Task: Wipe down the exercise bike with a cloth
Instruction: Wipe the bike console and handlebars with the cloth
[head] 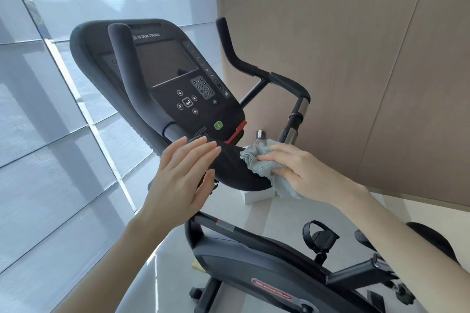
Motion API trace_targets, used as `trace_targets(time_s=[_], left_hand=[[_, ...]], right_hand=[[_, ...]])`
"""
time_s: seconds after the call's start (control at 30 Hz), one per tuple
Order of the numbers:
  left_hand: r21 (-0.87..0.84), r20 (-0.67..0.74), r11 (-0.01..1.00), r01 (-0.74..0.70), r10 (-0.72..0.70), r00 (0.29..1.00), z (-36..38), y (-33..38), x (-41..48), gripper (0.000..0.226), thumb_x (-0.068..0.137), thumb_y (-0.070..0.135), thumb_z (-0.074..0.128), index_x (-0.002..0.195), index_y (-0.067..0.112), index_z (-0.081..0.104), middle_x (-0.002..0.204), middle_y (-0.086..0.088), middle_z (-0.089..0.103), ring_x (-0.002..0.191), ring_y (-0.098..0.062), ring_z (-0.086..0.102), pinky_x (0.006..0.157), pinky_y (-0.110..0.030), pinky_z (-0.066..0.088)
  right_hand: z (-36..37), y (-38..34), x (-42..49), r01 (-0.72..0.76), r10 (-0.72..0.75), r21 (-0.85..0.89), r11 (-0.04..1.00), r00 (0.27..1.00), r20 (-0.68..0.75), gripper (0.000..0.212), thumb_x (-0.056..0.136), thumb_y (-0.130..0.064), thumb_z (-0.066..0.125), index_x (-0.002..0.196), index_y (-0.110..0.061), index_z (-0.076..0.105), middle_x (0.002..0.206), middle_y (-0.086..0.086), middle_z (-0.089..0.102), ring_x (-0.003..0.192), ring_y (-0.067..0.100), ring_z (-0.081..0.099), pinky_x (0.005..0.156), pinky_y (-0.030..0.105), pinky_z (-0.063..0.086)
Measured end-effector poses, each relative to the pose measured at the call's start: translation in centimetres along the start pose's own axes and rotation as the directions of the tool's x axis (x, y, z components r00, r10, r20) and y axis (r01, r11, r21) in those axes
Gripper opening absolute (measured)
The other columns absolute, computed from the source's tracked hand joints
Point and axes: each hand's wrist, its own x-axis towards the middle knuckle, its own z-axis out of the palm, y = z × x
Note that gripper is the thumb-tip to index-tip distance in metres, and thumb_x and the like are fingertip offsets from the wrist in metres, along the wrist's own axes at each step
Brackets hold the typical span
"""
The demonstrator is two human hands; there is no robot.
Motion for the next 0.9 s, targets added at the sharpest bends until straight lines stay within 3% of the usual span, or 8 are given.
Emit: trace_targets(time_s=[0.1, 0.17, 0.23, 0.37, 0.47, 0.53, 0.73, 0.9], left_hand=[[0.018, -0.015, 1.0, 0.012, -0.012, 1.0, 0.6, 1.5, 0.7, 0.032, 0.094, 0.015, 0.047, 0.115, 0.0, 0.066, 0.121, -0.009, 0.065, 0.119, -0.026, 0.056, 0.108, -0.048, 0.034], [0.033, -0.008, 0.999, 0.033, -0.033, 0.999, 1.1, 2.8, 1.2, 0.032, 0.093, 0.015, 0.048, 0.114, 0.001, 0.067, 0.121, -0.009, 0.065, 0.119, -0.025, 0.057, 0.107, -0.05, 0.035], [0.053, 0.007, 0.996, 0.067, -0.067, 0.998, 1.7, 4.5, 1.8, 0.032, 0.093, 0.016, 0.048, 0.113, 0.001, 0.067, 0.12, -0.008, 0.065, 0.118, -0.024, 0.057, 0.107, -0.05, 0.035], [0.115, 0.03, 0.986, 0.123, -0.128, 0.991, 2.8, 7.5, 3.0, 0.031, 0.092, 0.015, 0.049, 0.111, 0.002, 0.069, 0.118, -0.007, 0.067, 0.116, -0.023, 0.059, 0.107, -0.048, 0.034], [0.182, 0.06, 0.968, 0.175, -0.188, 0.98, 3.7, 9.4, 3.5, 0.03, 0.092, 0.016, 0.048, 0.109, 0.004, 0.071, 0.115, -0.005, 0.068, 0.115, -0.022, 0.06, 0.108, -0.047, 0.034], [0.224, 0.077, 0.951, 0.213, -0.235, 0.969, 4.4, 10.3, 3.6, 0.031, 0.093, 0.018, 0.048, 0.107, 0.004, 0.071, 0.114, -0.004, 0.069, 0.115, -0.022, 0.06, 0.108, -0.047, 0.034], [0.345, 0.104, 0.893, 0.29, -0.343, 0.934, 5.8, 12.3, 3.6, 0.033, 0.095, 0.02, 0.045, 0.108, 0.005, 0.071, 0.113, -0.004, 0.069, 0.115, -0.024, 0.06, 0.107, -0.049, 0.034], [0.401, 0.117, 0.858, 0.32, -0.395, 0.911, 5.9, 12.9, 3.7, 0.034, 0.097, 0.022, 0.043, 0.112, 0.006, 0.07, 0.117, -0.004, 0.068, 0.118, -0.024, 0.058, 0.107, -0.049, 0.034]], right_hand=[[-2.5, 2.5, -0.5, -0.043, 0.054, 0.118, 0.992, 0.994, -0.094, 0.035, 0.097, -0.009, 0.046, 0.124, -0.028, 0.057, 0.133, -0.01, 0.05, 0.13, -0.001, 0.036, 0.109, 0.021, 0.028], [-4.0, 3.8, -0.2, -0.027, 0.063, 0.147, 0.989, 0.968, -0.244, 0.036, 0.096, -0.007, 0.046, 0.124, -0.028, 0.056, 0.132, -0.012, 0.048, 0.129, -0.003, 0.036, 0.106, 0.012, 0.027], [-4.4, 4.6, 0.4, 0.003, 0.033, 0.116, 0.993, 0.951, -0.307, 0.035, 0.097, -0.007, 0.044, 0.128, -0.022, 0.053, 0.133, -0.009, 0.044, 0.132, 0.0, 0.03, 0.104, 0.004, 0.02], [-1.7, 4.8, 0.7, 0.131, -0.128, 0.017, 0.991, 0.983, -0.132, 0.034, 0.096, -0.006, 0.043, 0.128, -0.01, 0.052, 0.134, 0.006, 0.045, 0.128, 0.012, 0.034, 0.11, 0.018, 0.02], [-0.4, 5.2, 0.7, 0.268, -0.271, -0.076, 0.961, 0.961, -0.044, 0.035, 0.088, -0.01, 0.046, 0.118, 0.002, 0.059, 0.122, 0.018, 0.055, 0.117, 0.031, 0.049, 0.108, 0.027, 0.027], [-0.6, 6.3, 0.9, 0.319, -0.322, -0.1, 0.942, 0.947, -0.015, 0.034, 0.088, -0.01, 0.046, 0.116, 0.004, 0.06, 0.12, 0.02, 0.057, 0.116, 0.035, 0.051, 0.106, 0.031, 0.029], [-1.8, 11.0, 2.4, 0.335, -0.336, -0.085, 0.938, 0.942, -0.003, 0.044, 0.092, -0.023, 0.036, 0.121, 0.003, 0.056, 0.125, 0.019, 0.054, 0.121, 0.035, 0.047, 0.111, 0.039, 0.029], [-2.8, 14.4, 4.5, 0.32, -0.321, -0.067, 0.945, 0.947, -0.013, 0.042, 0.091, -0.019, 0.036, 0.121, 0.004, 0.056, 0.124, 0.021, 0.054, 0.118, 0.037, 0.047, 0.108, 0.031, 0.026]])
